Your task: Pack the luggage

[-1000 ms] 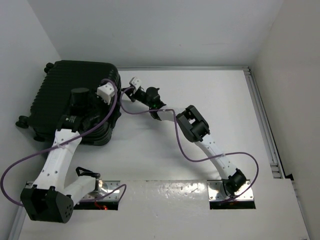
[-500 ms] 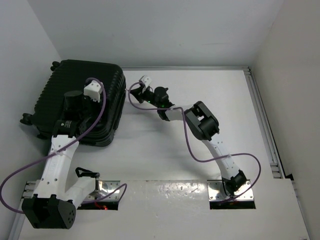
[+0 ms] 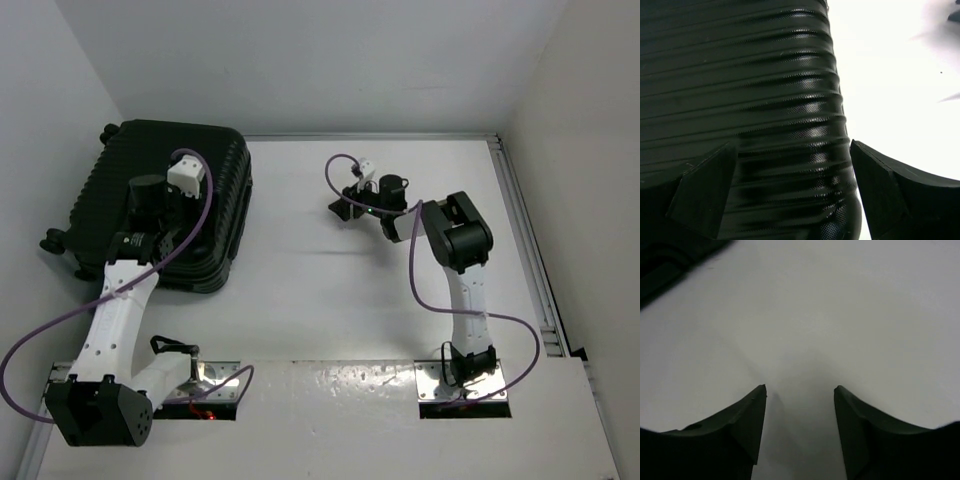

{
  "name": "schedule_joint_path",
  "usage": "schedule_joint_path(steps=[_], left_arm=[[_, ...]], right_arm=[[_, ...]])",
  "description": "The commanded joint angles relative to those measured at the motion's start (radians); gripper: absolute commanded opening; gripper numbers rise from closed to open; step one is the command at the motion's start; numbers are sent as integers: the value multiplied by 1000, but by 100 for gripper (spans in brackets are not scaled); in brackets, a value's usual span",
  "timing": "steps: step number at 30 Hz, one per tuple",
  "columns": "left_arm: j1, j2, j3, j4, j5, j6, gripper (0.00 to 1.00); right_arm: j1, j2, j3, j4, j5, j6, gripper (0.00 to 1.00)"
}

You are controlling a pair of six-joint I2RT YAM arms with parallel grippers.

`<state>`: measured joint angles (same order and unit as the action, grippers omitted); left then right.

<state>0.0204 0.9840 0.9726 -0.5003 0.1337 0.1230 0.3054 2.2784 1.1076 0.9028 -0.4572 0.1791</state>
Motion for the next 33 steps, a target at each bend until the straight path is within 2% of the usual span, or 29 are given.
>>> schedule_joint_path(steps=[1,3,4,6,8,10,13,14,16,17,18,19,22,25,30,33], left_arm=[[9,19,72,45,24,-19,100],[18,54,100,7,56,-29,100],[18,54,110,-3,114,-29,100],[-19,67,120,-3,139,-45,100],[-129,76,120,-3,89,-68,100],[-192,88,110,29,51,-77,98],[-331,140,98,40,-136,-57,92],[-409,197,118,40,-272,-66,90],[-477,281,162,-20,-414,-170,85],[-538,382,225,-49,-568,-209,84],[-589,466,248,-75,-720,-271,85],[-599,467,248,-75,-753,-292,85],[-649,574,287,-87,-896,-345,96],[-660,717,363,-159,-1023,-425,97],[-610,890,429,-233,-1080,-491,97],[-557,949,462,-224,-1056,-491,97]], right_arm=[[46,-76,124,-59,-248,68,60],[63,-46,198,-88,-268,117,66],[70,-36,233,-96,-270,132,67],[101,-13,259,-79,-253,154,67],[90,-8,271,-85,-219,224,67],[77,-16,258,-111,-157,282,66],[52,-80,192,-150,-92,301,66],[26,-106,155,-163,-89,298,66],[-9,-158,107,-209,-83,271,66],[-20,-174,65,-244,-81,245,66],[-55,-256,20,-305,-61,203,66],[-64,-257,-4,-306,-61,197,66],[-107,-335,-57,-367,-49,163,66],[-143,-378,-77,-410,-44,128,66],[-161,-411,-91,-441,-41,108,66],[-167,-421,-97,-450,-38,100,66]])
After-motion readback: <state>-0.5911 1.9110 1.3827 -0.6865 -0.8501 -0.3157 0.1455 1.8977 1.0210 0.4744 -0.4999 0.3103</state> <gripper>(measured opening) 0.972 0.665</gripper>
